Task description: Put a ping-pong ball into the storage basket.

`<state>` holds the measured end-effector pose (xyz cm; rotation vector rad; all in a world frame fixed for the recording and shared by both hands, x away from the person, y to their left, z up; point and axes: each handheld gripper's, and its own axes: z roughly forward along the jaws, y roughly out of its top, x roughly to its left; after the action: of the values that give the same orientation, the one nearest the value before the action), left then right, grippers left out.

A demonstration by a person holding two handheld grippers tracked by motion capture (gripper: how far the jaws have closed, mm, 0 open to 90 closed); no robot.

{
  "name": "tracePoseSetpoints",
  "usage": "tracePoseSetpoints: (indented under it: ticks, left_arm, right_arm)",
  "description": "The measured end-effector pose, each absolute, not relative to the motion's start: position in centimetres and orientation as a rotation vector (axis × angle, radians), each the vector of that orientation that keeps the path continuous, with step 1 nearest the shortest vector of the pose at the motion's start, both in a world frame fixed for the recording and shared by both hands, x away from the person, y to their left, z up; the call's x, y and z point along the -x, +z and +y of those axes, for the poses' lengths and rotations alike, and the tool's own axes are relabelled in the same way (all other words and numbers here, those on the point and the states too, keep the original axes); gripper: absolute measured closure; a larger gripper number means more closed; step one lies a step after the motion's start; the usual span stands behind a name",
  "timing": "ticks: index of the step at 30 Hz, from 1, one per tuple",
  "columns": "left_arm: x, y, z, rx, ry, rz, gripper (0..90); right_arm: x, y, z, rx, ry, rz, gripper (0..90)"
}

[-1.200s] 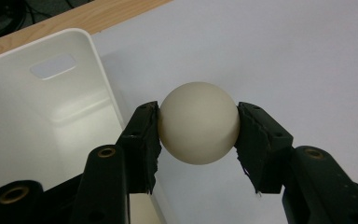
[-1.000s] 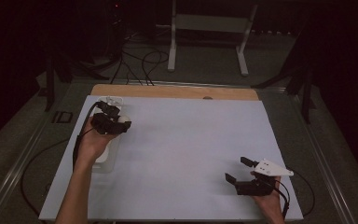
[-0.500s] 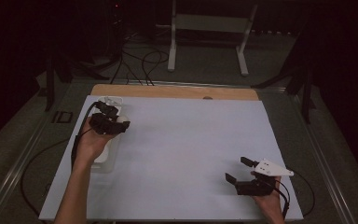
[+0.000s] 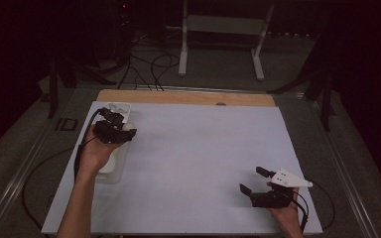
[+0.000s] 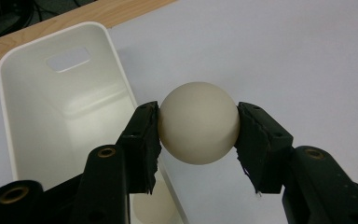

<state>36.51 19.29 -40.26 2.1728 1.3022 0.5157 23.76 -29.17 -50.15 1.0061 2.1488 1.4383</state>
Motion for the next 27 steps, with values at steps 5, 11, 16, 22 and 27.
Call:
tracePoseSetpoints:
  ticks: [5,11,16,22,27]
  left_arm:
    - [-36.5,-40.3,19.4,-2.17,0.518,1.306,51.2]
    - [-36.3,-40.2,19.8,-2.167,0.527,1.315,51.3]
    - [-36.2,-40.2,20.0,-2.161,0.531,1.321,51.2]
    - [-36.2,-40.3,20.3,-2.165,0.537,1.327,51.3]
    - [-36.1,-40.3,20.4,-2.163,0.537,1.332,51.2]
  right_arm:
    - [-23.8,-50.1,-29.2,-1.009,1.439,2.147,8.2]
    - [-23.8,-50.1,-29.2,-1.009,1.438,2.148,8.2]
    - [-23.8,-50.2,-29.2,-1.009,1.436,2.148,8.2]
    - [-23.8,-50.2,-29.2,-1.01,1.437,2.148,8.2]
    - [-23.8,-50.2,-29.2,-1.008,1.438,2.149,8.2]
